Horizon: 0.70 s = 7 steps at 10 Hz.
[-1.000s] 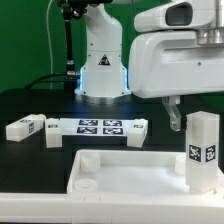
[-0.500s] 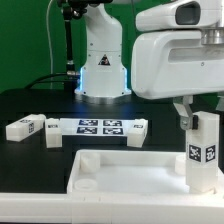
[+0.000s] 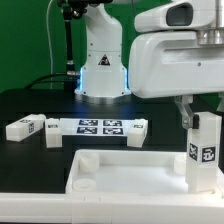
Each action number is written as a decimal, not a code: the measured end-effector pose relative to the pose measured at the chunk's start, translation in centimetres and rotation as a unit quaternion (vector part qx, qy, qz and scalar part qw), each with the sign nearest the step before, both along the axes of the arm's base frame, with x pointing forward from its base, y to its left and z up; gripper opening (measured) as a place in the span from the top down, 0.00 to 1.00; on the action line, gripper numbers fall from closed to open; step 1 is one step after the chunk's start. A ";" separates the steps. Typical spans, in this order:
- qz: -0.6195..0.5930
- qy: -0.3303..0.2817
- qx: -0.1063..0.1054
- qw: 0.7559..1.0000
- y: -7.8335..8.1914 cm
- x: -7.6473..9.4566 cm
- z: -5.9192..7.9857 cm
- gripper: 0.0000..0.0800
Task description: Assemble desk
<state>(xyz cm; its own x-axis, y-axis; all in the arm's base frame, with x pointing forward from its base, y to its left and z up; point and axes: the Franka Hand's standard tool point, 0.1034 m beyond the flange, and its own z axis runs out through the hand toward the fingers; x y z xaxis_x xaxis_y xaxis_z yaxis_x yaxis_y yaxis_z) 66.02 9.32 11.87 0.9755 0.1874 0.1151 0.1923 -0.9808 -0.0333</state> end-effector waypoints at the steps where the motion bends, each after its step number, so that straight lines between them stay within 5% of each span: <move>1: -0.027 0.002 0.004 1.000 0.0 0.0 0.0 0.64; 7: -0.328 0.021 0.045 0.943 0.0 0.0 -0.2 0.64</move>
Offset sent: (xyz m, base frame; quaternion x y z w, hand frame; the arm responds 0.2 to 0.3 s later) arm -0.0001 0.0019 -0.0071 0.0027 -0.0014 0.2215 0.9752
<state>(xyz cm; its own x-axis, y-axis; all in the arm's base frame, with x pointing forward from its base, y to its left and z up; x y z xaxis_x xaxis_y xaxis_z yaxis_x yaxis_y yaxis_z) 66.02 9.30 11.63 0.8823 -0.4667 0.0615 -0.4581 -0.8813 -0.1156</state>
